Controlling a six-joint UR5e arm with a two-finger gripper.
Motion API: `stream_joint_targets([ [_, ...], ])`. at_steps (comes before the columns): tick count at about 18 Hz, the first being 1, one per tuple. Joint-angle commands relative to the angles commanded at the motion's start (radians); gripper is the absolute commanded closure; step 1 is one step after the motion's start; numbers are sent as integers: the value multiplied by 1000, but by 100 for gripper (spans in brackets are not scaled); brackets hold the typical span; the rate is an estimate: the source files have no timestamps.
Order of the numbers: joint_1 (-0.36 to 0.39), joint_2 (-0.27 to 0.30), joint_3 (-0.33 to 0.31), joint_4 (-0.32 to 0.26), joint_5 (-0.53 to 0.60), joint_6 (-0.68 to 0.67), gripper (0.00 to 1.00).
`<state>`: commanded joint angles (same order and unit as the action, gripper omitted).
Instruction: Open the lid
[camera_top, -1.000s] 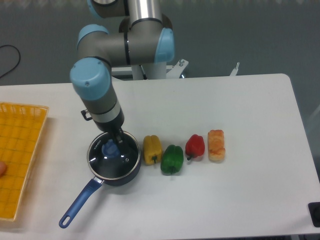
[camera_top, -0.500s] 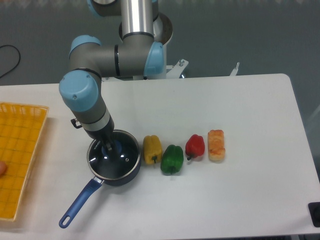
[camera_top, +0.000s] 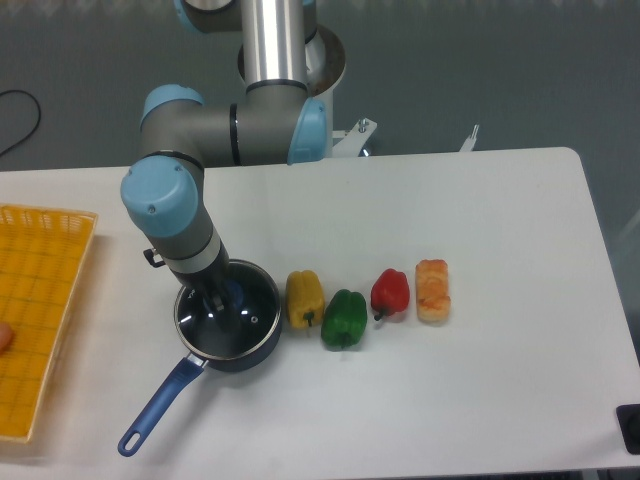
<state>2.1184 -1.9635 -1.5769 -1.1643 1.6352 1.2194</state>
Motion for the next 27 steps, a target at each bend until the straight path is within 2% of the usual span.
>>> stream_joint_targets([
  [23, 8, -20, -31, 0, -17, 25, 0],
  [27, 6, -23, -29, 0, -18, 26, 6],
])
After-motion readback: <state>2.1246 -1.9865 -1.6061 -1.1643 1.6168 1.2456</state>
